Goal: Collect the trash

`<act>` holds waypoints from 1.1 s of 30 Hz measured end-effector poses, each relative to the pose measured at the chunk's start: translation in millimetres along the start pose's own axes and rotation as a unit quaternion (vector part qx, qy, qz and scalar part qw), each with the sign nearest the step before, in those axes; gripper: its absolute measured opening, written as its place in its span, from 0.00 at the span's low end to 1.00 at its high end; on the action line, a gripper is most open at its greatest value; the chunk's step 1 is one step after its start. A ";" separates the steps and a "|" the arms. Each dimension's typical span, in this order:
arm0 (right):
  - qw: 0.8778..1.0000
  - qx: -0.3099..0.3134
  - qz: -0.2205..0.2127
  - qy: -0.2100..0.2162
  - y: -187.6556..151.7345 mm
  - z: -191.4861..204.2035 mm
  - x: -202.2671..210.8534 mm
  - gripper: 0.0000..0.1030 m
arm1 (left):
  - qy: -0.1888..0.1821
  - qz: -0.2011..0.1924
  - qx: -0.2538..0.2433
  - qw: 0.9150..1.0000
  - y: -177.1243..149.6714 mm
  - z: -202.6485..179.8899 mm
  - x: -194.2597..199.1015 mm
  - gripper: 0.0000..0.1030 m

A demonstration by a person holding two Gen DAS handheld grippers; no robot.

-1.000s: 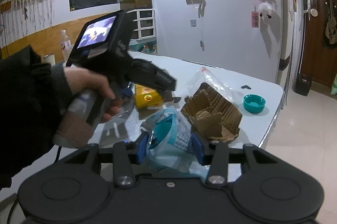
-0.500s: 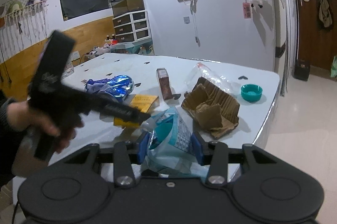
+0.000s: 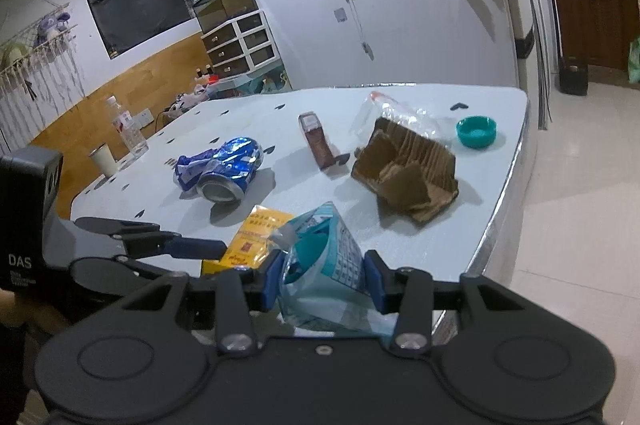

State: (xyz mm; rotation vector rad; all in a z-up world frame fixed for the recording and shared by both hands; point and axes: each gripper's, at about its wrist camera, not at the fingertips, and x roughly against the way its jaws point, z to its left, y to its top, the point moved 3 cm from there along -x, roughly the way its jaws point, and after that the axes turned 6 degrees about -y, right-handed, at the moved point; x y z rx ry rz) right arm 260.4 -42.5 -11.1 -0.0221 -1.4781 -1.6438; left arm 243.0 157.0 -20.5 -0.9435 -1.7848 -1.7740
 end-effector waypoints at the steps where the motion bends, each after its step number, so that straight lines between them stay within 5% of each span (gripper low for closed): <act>1: 1.000 0.005 0.001 -0.004 -0.6 1.6 -0.5 0.43 | 0.001 -0.001 0.009 1.000 1.3 0.8 -1.4 0.69; 9: 0.999 0.029 0.006 -0.017 -4.0 8.4 0.3 0.43 | 0.036 -0.002 0.045 0.998 8.0 6.0 -22.4 0.74; 14: 0.999 0.033 0.003 -0.029 -3.2 6.3 4.0 0.43 | 0.047 -0.011 0.062 0.997 8.8 10.7 -27.0 0.65; 33: 0.997 0.041 -0.030 -0.059 -2.2 5.1 31.2 0.43 | 0.061 -0.073 0.019 0.995 6.2 -17.7 41.0 0.57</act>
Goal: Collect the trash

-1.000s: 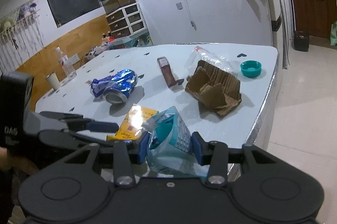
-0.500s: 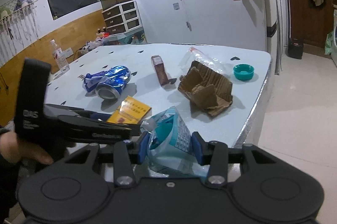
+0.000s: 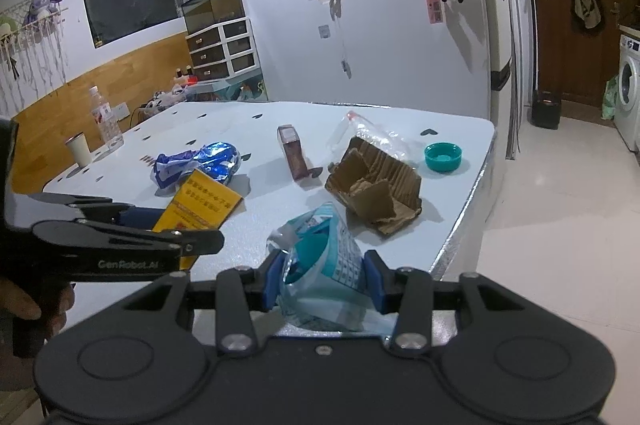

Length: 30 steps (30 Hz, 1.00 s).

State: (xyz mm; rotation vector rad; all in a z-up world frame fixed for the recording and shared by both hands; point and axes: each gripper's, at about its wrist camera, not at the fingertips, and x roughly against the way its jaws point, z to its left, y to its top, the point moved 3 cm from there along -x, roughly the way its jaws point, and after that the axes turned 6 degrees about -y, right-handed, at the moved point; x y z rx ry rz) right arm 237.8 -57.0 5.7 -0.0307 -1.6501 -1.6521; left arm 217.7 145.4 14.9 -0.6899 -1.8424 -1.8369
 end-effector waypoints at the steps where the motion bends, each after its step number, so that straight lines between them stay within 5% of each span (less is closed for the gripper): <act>1: 1.000 0.002 -0.001 -0.002 0.1 -0.4 1.9 0.43 | -0.001 -0.003 -0.002 1.000 0.3 -2.5 2.7 0.57; 10: 0.999 -0.003 -0.019 -0.042 -3.2 -26.1 33.6 0.43 | -0.017 -0.021 -0.009 1.000 7.3 -33.7 13.8 0.57; 30: 0.987 -0.060 -0.026 -0.149 -41.9 -143.3 110.6 0.43 | -0.110 -0.006 -0.052 0.993 8.9 -182.9 -17.8 0.57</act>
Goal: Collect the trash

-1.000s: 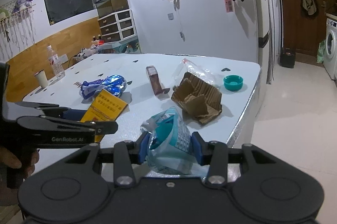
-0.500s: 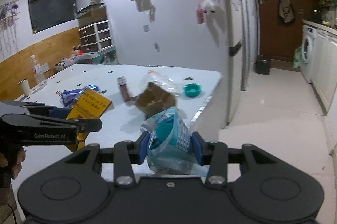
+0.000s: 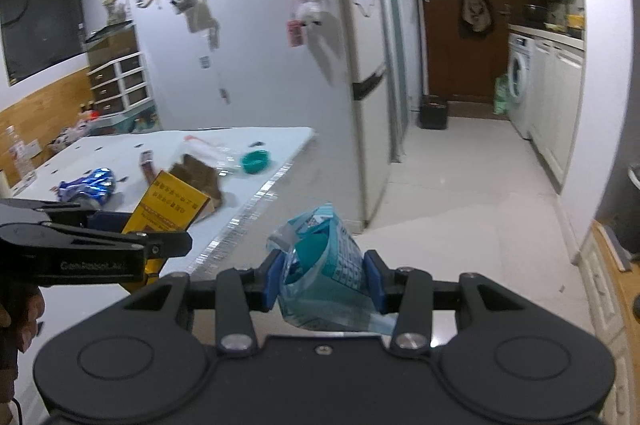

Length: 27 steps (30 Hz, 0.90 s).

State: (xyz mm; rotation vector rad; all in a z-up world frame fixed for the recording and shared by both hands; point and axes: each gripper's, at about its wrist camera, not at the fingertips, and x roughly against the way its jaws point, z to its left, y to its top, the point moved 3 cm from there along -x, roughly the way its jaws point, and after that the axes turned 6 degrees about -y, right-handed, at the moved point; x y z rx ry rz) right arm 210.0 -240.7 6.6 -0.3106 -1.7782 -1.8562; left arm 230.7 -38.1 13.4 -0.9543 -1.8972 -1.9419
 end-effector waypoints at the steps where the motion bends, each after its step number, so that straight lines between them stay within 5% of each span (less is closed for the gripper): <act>1: 1.000 -0.003 0.001 -0.005 -2.2 -7.5 1.0 0.43 | -0.007 0.004 -0.001 1.000 0.7 -7.5 -6.0 0.57; 16: 0.994 -0.054 0.040 -0.083 -41.0 -115.0 -18.0 0.43 | -0.079 0.072 -0.023 0.994 0.2 -105.8 -113.8 0.57; 27: 0.974 -0.142 0.138 -0.109 -106.4 -162.0 -115.9 0.43 | -0.085 0.195 0.019 0.977 -61.6 -105.0 -239.8 0.57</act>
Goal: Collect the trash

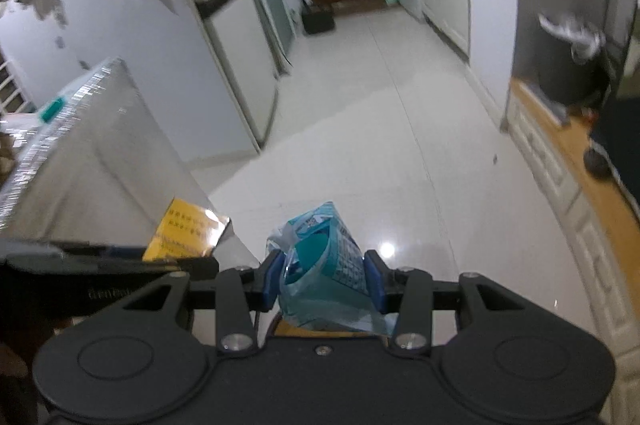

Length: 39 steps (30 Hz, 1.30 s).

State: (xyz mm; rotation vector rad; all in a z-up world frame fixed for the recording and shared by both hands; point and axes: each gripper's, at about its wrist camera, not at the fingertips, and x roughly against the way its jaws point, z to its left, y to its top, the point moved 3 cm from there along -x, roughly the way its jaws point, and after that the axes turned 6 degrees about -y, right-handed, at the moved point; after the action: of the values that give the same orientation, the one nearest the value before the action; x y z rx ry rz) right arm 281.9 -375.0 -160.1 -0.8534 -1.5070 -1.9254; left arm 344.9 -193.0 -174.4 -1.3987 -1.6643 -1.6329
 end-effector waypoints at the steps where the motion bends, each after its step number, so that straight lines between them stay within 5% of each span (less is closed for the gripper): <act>1: 1.000 -0.006 0.008 -0.002 -2.0 -0.6 -10.7 0.43 | 0.001 0.010 0.007 1.000 -2.0 4.7 -11.1 0.57; 15: 0.989 -0.023 0.147 -0.024 -54.1 0.7 -152.4 0.43 | 0.037 0.123 0.063 0.990 -38.4 73.5 -133.8 0.57; 25: 0.980 -0.035 0.194 -0.043 -70.9 -9.1 -197.2 0.43 | 0.040 0.185 0.067 0.980 -65.7 82.5 -178.8 0.57; 32: 0.980 -0.051 0.190 -0.012 -72.9 -5.5 -215.9 0.46 | 0.041 0.209 0.074 0.974 -73.5 89.3 -188.0 0.58; 39: 0.981 -0.037 0.190 -0.007 -71.2 1.8 -219.8 0.74 | 0.033 0.215 0.079 0.973 -75.8 88.5 -193.3 0.58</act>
State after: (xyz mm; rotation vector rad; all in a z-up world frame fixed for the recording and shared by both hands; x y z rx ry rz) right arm 372.2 -349.7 -371.3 -1.1018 -1.1808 -1.7011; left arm 389.2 -166.0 -394.1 -1.4792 -1.3048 -1.2584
